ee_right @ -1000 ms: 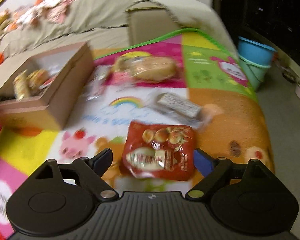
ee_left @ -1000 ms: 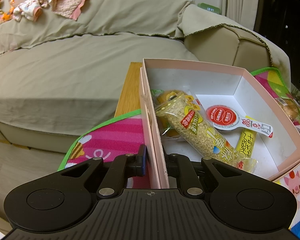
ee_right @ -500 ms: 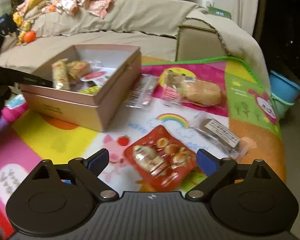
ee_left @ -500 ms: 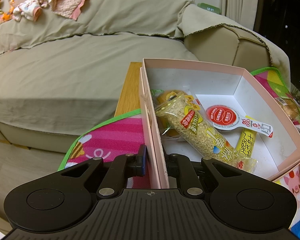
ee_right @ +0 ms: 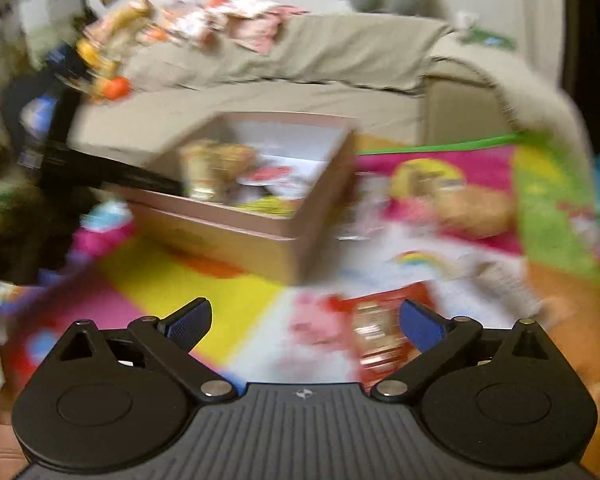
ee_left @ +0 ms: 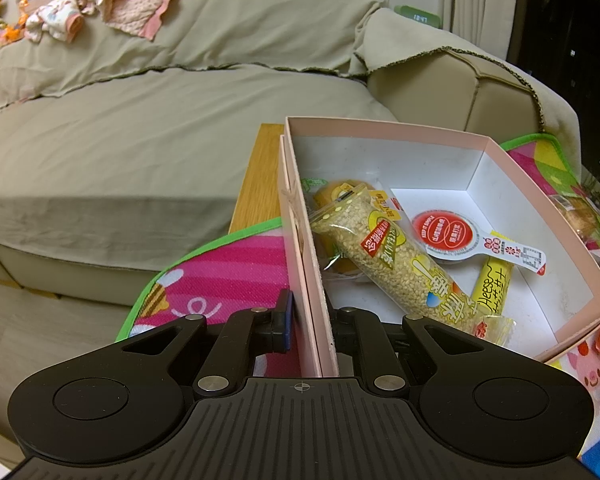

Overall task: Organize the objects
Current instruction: 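Move the right gripper over the red nut pouch to grasp it, then carry the red nut pouch into the pink box and release it with the right gripper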

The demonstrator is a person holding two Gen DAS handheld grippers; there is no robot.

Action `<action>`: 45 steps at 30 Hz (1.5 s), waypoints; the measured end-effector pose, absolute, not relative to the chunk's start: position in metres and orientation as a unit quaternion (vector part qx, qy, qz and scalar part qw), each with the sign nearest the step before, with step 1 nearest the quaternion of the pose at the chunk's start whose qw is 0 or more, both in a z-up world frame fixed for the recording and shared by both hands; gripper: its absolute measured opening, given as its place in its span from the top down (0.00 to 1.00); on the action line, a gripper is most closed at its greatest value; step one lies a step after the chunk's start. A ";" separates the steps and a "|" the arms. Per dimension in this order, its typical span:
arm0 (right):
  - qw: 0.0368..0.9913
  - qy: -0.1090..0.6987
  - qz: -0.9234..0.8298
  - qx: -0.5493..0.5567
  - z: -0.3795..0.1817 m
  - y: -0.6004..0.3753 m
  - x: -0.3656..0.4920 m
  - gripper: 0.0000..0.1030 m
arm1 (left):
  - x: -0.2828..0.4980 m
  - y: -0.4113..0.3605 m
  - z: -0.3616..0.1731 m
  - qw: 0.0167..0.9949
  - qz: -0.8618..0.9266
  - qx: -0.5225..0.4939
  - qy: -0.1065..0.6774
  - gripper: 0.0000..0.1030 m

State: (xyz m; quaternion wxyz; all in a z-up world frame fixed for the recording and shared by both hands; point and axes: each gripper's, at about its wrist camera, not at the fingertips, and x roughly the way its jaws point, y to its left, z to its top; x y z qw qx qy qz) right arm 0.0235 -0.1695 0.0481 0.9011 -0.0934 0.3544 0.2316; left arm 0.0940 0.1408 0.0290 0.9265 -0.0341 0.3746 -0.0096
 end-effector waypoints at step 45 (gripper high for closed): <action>0.903 0.354 0.245 0.015 0.110 -0.028 0.174 0.26 | 0.091 0.144 0.028 0.927 -0.013 -0.035 0.373 0.86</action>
